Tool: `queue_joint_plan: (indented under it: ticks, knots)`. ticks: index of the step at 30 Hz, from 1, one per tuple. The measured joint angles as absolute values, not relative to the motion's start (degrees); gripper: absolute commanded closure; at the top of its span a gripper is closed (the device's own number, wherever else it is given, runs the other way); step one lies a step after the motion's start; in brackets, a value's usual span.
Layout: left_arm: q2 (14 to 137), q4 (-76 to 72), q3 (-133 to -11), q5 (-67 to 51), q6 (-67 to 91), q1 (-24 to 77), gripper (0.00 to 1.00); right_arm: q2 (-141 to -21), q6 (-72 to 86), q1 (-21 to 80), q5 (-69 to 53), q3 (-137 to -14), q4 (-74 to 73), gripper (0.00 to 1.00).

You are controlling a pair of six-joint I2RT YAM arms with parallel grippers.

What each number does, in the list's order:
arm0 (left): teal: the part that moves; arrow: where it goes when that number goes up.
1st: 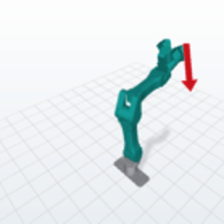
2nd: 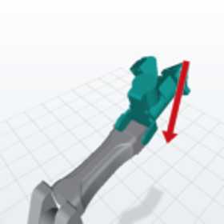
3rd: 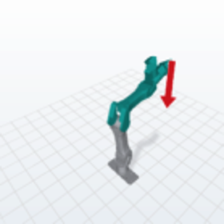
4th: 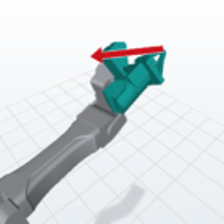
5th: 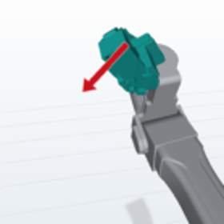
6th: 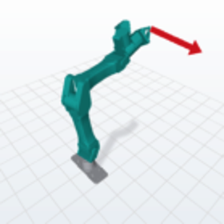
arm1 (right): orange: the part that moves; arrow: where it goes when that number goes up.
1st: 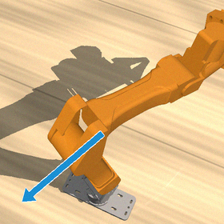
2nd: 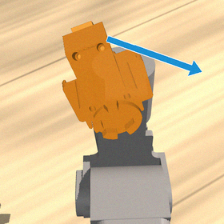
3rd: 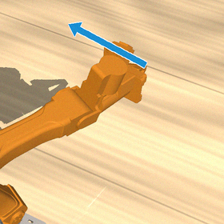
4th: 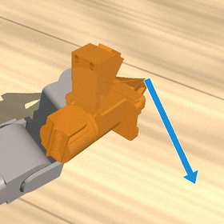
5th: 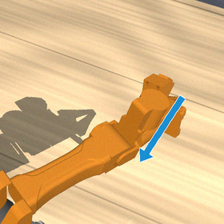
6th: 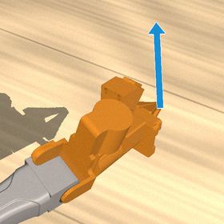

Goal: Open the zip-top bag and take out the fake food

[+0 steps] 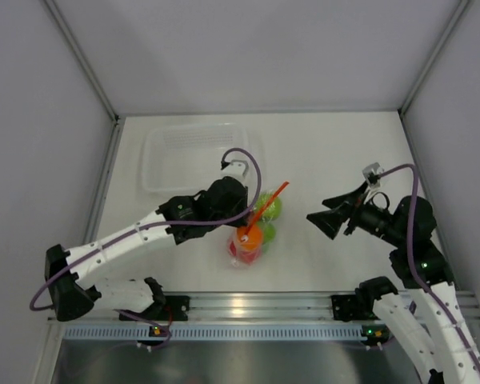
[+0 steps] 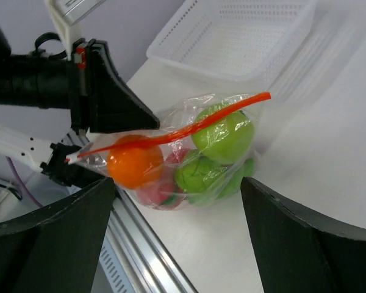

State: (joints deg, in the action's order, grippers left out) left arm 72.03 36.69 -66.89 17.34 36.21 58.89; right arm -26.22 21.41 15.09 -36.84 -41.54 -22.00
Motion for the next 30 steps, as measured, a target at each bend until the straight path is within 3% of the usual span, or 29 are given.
queue_joint_plan:
  ticks: [4, 16, 21, 30]
  knots:
    - [66.35, 30.13, -59.29, 13.89, 40.01, 57.23, 1.0, -33.08, 27.81, 16.25, -34.11, -41.04, -19.16, 0.16]
    - [59.86, 6.72, -39.31, 12.62, 54.54, 57.34, 1.0, -50.96, 39.33, 35.59, -4.56, -47.92, -19.49, 0.19]
    - [56.71, 0.95, -35.09, 16.29, 58.85, 58.06, 1.0, -50.65, 43.55, 43.18, 7.55, -45.21, -18.28, 0.19]
    - [56.21, -3.55, -34.17, 20.01, 61.19, 59.9, 1.0, -56.62, 49.67, 43.88, 13.93, -40.36, -12.27, 0.24]
